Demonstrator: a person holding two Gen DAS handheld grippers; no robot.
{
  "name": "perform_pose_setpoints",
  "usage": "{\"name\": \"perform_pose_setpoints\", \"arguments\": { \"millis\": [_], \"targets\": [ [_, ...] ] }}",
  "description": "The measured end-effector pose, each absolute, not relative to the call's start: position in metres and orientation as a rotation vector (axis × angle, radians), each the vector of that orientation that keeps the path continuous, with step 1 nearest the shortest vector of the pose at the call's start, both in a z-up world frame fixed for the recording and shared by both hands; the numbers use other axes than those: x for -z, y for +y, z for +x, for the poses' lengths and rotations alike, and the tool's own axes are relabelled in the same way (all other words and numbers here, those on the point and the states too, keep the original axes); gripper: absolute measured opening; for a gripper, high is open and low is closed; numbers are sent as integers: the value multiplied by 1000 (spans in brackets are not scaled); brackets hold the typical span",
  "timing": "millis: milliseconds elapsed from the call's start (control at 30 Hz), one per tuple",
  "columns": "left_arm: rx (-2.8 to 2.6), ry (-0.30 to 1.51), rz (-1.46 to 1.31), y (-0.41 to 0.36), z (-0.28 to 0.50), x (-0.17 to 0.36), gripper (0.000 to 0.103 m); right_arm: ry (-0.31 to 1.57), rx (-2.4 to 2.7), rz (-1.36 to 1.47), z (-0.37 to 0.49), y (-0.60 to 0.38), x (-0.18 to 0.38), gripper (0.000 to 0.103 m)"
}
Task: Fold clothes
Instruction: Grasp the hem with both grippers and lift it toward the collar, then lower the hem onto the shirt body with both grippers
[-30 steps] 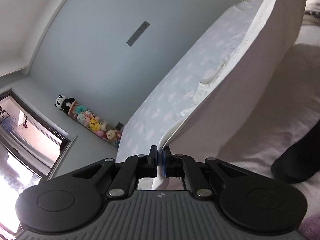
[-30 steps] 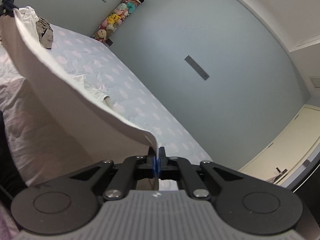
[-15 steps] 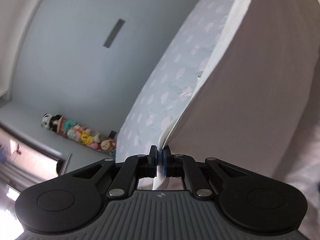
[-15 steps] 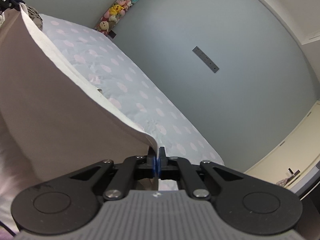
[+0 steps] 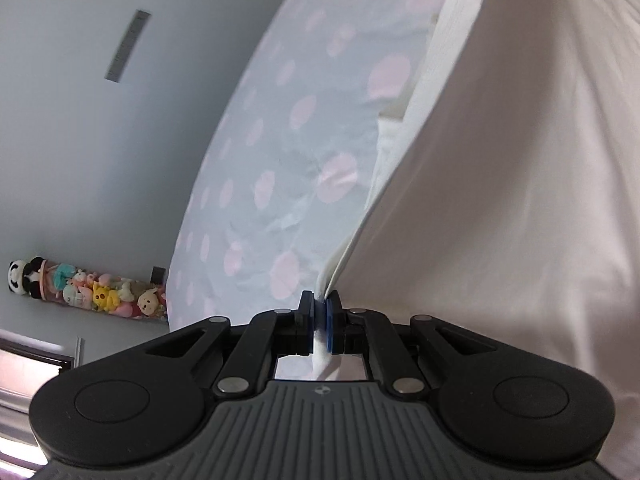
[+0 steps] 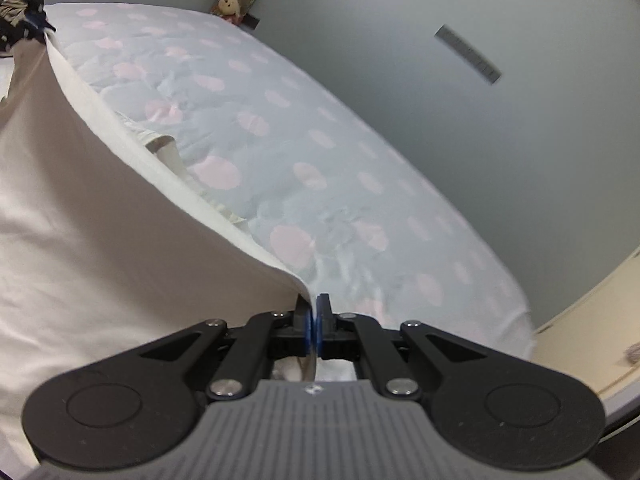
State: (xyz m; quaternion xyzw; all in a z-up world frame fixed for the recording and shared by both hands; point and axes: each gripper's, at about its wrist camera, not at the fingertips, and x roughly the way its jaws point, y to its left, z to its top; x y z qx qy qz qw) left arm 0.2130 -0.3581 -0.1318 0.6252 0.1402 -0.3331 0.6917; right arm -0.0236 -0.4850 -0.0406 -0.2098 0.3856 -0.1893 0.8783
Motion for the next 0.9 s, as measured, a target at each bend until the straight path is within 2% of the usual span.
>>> {"name": "perform_pose_setpoints", "arguments": {
  "millis": [300,433,533,567,633,667,733,900],
  "targets": [
    [766,490,1364,-384,271,181,4,917,331,-281,63,-547,113,3],
    [761,547,1279,-383,288,183,4,931,327,-193,66,-558,134,4],
    [756,589,1214,-382,301,186,10,937,329,-130,65,-567,144,5],
    [754,603,1192,-381,305,186,11,927,335,-111,65,-569,144,7],
    [751,630,1148,-381,314,188,18,912,355,-38,64,-580,141,20],
    [749,643,1126,-380,318,188,24,908,365,5,63,-586,139,24],
    [720,658,1047,-386,329,178,26,898,387,86,61,-599,137,34],
    [661,751,808,-378,362,151,26,844,440,330,51,-623,127,37]
  ]
}}
